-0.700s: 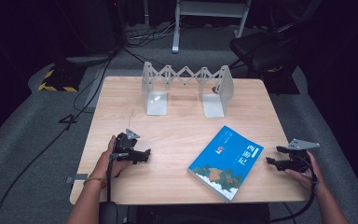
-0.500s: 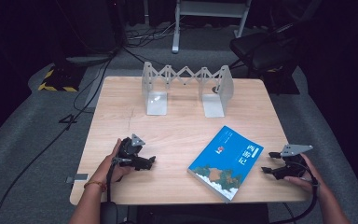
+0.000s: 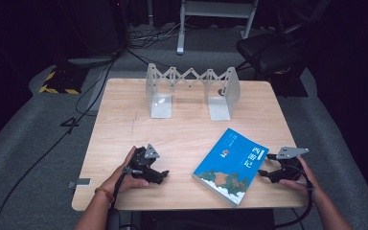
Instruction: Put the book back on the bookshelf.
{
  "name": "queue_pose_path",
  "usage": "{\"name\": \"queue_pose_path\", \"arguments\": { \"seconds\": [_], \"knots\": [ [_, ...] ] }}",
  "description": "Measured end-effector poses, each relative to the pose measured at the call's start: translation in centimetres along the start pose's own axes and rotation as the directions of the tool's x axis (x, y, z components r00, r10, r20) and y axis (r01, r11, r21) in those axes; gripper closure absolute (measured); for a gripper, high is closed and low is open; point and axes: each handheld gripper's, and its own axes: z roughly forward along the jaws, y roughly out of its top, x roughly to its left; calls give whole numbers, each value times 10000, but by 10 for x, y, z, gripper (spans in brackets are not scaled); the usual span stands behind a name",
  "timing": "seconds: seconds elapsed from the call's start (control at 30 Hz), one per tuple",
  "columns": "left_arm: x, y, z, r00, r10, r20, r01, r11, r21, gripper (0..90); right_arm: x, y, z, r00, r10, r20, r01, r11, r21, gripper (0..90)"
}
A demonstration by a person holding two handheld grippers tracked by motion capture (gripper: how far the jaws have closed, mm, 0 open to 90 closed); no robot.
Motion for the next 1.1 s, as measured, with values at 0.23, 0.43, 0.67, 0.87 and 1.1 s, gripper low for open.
{"name": "queue_pose_path", "arguments": {
  "seconds": [0.23, 0.43, 0.67, 0.87, 1.1],
  "knots": [
    [-24, 15, 14, 9956, 701, 623, -701, 9975, -20, 1, -2, 24, 24, 9945, 580, 873, -572, 9983, -116, 169],
    [-51, 30, 27, 9822, 1434, 1217, -1427, 9897, -143, 5, 1, 34, 30, 9942, 441, 983, -438, 9990, -50, 282],
    [-57, 33, 30, 9760, 1657, 1416, -1658, 9861, -111, 6, 24, 28, 22, 9950, -470, -880, 498, 9983, 299, 288],
    [-57, 33, 30, 9741, 1712, 1475, -1709, 9852, -148, 6, 34, 29, 19, 9920, -892, -896, 913, 9956, 191, 320],
    [-56, 32, 29, 9771, 1577, 1430, -1575, 9874, -127, 6, 35, 31, 14, 9914, -592, -1165, 600, 9982, 37, 318]
  ]
}}
